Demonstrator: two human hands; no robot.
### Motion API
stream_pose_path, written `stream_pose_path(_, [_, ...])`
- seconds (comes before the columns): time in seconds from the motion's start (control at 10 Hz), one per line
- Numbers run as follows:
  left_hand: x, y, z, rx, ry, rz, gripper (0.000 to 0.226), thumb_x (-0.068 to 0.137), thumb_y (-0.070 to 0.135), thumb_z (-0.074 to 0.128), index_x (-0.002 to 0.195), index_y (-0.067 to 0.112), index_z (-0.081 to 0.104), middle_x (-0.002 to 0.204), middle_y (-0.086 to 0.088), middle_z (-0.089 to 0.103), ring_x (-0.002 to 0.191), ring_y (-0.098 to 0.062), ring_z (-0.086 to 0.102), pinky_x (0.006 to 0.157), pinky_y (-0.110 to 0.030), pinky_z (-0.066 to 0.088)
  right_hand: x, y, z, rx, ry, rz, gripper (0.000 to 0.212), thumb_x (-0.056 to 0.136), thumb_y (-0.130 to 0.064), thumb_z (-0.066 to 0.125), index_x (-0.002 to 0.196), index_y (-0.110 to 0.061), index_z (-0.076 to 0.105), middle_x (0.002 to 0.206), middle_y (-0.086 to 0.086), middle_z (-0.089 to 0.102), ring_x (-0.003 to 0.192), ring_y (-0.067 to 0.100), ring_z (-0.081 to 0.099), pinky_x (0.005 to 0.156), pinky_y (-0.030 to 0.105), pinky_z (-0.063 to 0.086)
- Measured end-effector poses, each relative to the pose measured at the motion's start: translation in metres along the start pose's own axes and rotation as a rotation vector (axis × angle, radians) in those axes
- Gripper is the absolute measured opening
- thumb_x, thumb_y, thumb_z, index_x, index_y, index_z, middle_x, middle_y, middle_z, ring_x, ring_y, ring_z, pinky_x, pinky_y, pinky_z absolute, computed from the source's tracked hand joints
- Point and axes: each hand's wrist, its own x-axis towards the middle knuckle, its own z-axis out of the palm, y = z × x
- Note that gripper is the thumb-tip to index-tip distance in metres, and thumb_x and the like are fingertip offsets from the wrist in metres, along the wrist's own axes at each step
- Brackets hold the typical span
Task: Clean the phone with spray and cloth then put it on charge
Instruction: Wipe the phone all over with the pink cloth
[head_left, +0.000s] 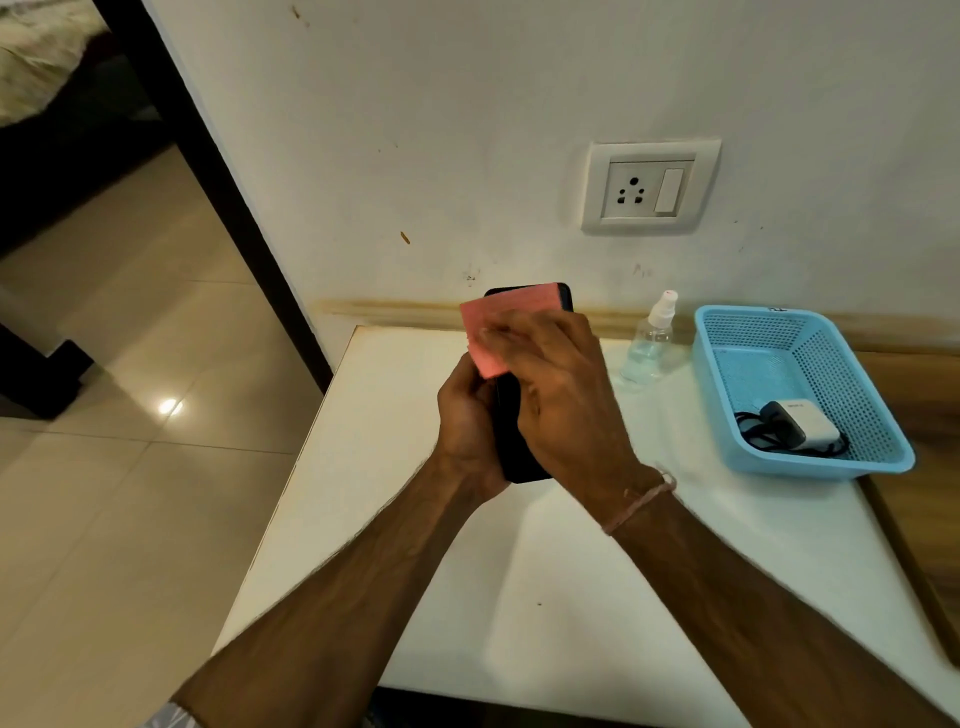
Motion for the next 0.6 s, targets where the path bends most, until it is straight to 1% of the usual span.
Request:
stream_pose_path(0.1, [-0.001,0.002,0.000,0.175,0.005,-0.008,0.052,0.087,0.058,0.061,0.117,0.018,0.074,0.113,-0.008,0.074,0.102,-0.030,0.070,0.091,-0.039,0.055,-0.006,0.042,0.001,0.828,0.507,0.414,0.035,0.096,-0.017,0.053,0.131,-0.018,0.060,0.132,0.003,0.058,0.122,0.026,0.046,0.107,0.036,0.039])
stream_pose_path(0.2, [-0.002,-0.001,0.002,0.178,0.053,-0.027,0.051,0.087,0.056,0.060,0.117,0.017,0.074,0.114,-0.007,0.073,0.104,-0.029,0.069,0.092,-0.038,0.054,-0.014,0.039,-0.004,0.828,0.468,0.494,0.034,0.099,-0.022,0.048,0.131,-0.020,0.060,0.133,0.002,0.057,0.124,0.021,0.044,0.110,0.027,0.033])
stream_pose_path(0.3, [0.003,-0.002,-0.006,0.114,0.073,0.026,0.045,0.092,0.041,0.054,0.127,0.014,0.066,0.121,0.004,0.066,0.114,-0.017,0.062,0.100,-0.026,0.048,-0.004,0.000,-0.010,0.905,0.384,0.248,0.037,0.089,-0.003,0.049,0.120,-0.012,0.068,0.123,0.005,0.063,0.119,0.021,0.052,0.103,0.038,0.041])
stream_pose_path(0.4, [0.004,0.001,-0.008,0.163,0.038,0.042,0.039,0.091,0.043,0.056,0.117,0.019,0.071,0.111,0.001,0.073,0.103,-0.020,0.069,0.089,-0.032,0.055,-0.008,0.024,-0.011,0.785,0.497,0.263,0.037,0.090,-0.003,0.051,0.122,-0.015,0.067,0.125,0.002,0.063,0.116,0.024,0.051,0.099,0.038,0.043])
stream_pose_path(0.5, [-0.002,0.003,-0.001,0.176,0.019,-0.029,0.049,0.087,0.055,0.058,0.118,0.019,0.073,0.113,-0.008,0.073,0.103,-0.030,0.070,0.089,-0.038,0.056,-0.011,0.033,0.007,0.563,0.459,0.356,0.034,0.095,-0.012,0.057,0.128,-0.019,0.063,0.129,0.000,0.060,0.118,0.024,0.048,0.103,0.037,0.041])
stream_pose_path(0.6, [-0.001,0.001,0.000,0.154,0.076,-0.013,0.059,0.088,0.050,0.054,0.134,0.014,0.063,0.125,-0.007,0.065,0.119,-0.030,0.060,0.103,-0.038,0.049,-0.003,-0.014,-0.009,1.808,1.029,0.658,0.034,0.098,-0.028,0.054,0.131,-0.029,0.059,0.133,-0.005,0.058,0.125,0.017,0.048,0.107,0.031,0.037])
